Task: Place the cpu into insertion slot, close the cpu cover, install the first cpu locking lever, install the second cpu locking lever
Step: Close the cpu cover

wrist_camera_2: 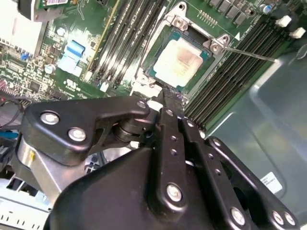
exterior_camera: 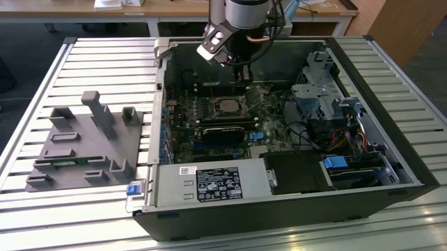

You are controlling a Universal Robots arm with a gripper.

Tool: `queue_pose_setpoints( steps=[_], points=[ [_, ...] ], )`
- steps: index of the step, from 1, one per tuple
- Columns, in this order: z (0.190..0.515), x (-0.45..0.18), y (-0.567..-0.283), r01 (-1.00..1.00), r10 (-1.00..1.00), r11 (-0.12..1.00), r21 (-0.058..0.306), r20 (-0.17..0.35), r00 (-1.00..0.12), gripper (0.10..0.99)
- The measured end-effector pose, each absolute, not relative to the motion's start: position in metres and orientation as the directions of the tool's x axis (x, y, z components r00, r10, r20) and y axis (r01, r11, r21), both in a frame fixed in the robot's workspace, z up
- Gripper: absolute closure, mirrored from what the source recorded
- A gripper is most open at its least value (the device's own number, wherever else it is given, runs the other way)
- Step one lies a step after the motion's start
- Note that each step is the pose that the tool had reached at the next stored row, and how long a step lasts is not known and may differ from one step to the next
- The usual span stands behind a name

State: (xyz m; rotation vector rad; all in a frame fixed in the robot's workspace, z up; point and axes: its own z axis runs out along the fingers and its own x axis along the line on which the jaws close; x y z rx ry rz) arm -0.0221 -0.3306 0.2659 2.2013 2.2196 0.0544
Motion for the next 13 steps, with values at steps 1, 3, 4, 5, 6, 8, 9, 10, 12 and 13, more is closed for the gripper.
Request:
queue_pose_setpoints(
  steps=[1,3,4,5,6,8,9,10,12,13],
  points=[
    [0.267,-0.022,-0.331,0.999,1.0,0.008,0.034,0.014,-0.009,0.969],
    [0.268,-0.017,-0.331,0.999,1.0,0.008,0.031,0.014,-0.008,0.969],
    [0.268,-0.014,-0.331,1.0,1.0,0.008,0.029,0.014,-0.008,0.969],
    [0.268,-0.01,-0.331,1.0,1.0,0.008,0.026,0.014,-0.008,0.969],
    [0.268,-0.007,-0.331,1.0,1.0,0.008,0.024,0.014,-0.008,0.969],
    [0.268,-0.004,-0.331,1.0,1.0,0.008,0.023,0.014,-0.009,0.969],
    [0.268,-0.003,-0.331,1.0,1.0,0.008,0.023,0.014,-0.009,0.969],
    [0.27,-0.002,-0.331,1.0,1.0,0.008,0.023,0.014,-0.009,0.969],
    [0.274,-0.002,-0.33,1.0,1.0,0.008,0.022,0.014,-0.009,0.969],
    [0.276,-0.001,-0.33,1.0,1.0,0.008,0.022,0.014,-0.009,0.969]
  ],
)
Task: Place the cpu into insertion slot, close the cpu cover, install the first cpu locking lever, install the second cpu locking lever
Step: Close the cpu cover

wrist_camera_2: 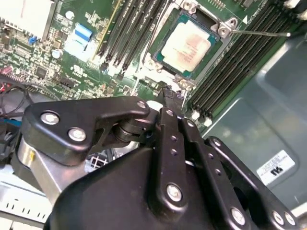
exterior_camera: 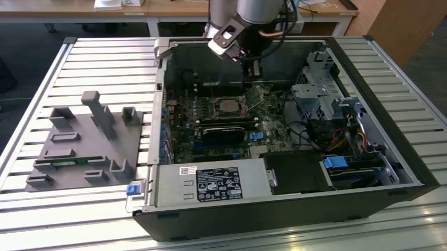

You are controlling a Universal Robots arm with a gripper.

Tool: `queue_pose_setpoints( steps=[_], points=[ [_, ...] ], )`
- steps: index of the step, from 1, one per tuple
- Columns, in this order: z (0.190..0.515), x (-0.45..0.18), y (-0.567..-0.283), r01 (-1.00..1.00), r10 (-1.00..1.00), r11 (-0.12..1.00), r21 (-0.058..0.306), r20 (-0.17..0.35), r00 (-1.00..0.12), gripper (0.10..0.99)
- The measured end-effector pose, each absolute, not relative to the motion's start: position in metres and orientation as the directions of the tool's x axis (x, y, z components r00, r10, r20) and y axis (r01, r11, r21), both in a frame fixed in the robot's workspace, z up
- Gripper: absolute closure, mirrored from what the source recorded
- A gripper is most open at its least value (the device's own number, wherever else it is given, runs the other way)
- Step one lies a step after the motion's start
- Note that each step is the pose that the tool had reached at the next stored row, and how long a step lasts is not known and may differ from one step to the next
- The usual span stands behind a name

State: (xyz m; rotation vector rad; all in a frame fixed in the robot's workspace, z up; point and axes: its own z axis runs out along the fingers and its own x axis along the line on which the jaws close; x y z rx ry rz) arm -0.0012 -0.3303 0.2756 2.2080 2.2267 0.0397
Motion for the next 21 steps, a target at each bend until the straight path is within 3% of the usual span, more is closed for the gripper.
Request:
queue_pose_setpoints(
  steps=[21],
  points=[
    [0.266,0.038,-0.323,1.0,1.0,0.02,0.001,0.015,-0.02,0.969]
  ],
)
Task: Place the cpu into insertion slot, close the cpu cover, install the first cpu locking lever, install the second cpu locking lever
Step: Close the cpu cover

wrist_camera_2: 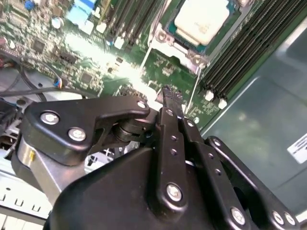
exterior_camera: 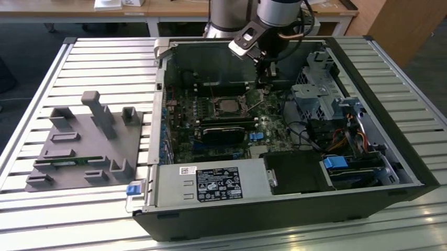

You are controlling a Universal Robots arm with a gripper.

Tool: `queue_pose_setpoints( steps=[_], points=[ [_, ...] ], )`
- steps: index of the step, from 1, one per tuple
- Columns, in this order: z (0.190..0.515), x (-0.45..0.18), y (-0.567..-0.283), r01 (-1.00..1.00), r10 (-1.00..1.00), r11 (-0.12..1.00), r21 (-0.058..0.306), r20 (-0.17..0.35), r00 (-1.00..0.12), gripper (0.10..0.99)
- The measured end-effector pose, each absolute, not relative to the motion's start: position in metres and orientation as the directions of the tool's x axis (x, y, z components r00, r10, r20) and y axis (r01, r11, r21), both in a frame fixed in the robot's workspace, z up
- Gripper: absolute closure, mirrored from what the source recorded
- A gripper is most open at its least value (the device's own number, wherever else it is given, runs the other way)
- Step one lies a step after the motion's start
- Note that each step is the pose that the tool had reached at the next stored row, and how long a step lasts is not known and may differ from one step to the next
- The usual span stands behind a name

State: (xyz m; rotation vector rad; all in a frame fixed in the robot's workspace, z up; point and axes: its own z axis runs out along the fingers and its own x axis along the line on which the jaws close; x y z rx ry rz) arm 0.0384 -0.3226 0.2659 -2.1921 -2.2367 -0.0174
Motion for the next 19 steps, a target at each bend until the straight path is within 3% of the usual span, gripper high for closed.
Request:
queue_pose_setpoints(
  steps=[19],
  points=[
    [0.254,0.062,-0.313,1.0,1.0,0.02,0.001,0.014,-0.02,0.969]
  ],
)
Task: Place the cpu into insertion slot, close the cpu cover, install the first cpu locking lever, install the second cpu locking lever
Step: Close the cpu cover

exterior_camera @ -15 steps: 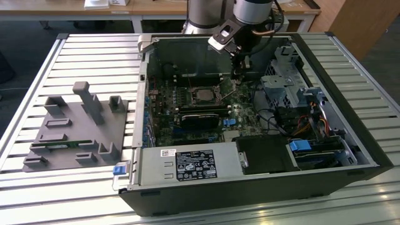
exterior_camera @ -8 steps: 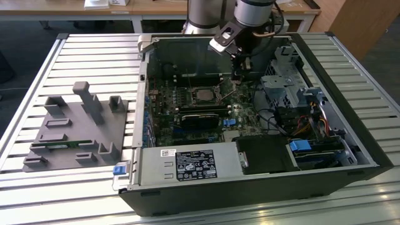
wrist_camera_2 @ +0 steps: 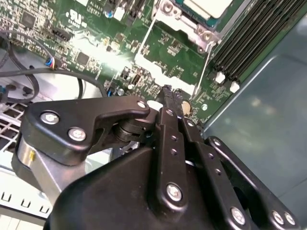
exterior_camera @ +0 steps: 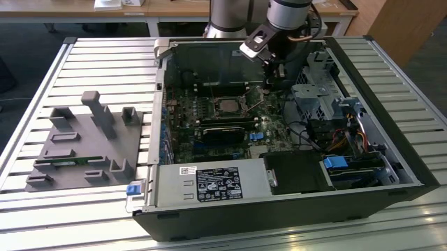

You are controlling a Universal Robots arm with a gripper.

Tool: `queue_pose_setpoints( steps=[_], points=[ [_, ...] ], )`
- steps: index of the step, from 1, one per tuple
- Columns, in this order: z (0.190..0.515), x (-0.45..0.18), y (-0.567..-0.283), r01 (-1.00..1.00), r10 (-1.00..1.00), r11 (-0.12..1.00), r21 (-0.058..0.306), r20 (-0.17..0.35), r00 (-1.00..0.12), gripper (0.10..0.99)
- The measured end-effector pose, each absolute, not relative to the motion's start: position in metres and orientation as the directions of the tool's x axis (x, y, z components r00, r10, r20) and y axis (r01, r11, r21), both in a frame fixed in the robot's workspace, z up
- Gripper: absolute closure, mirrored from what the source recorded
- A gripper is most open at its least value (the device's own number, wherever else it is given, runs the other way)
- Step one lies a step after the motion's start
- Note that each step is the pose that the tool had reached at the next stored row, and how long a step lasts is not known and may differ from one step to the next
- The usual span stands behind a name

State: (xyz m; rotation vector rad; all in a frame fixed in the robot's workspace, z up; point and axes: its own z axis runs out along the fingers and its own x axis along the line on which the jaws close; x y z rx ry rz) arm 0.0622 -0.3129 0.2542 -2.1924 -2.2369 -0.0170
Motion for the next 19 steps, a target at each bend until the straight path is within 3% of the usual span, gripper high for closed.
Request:
queue_pose_setpoints(
  steps=[19],
  points=[
    [0.241,0.062,-0.31,1.0,1.0,0.021,0.001,0.014,-0.021,0.969]
  ],
)
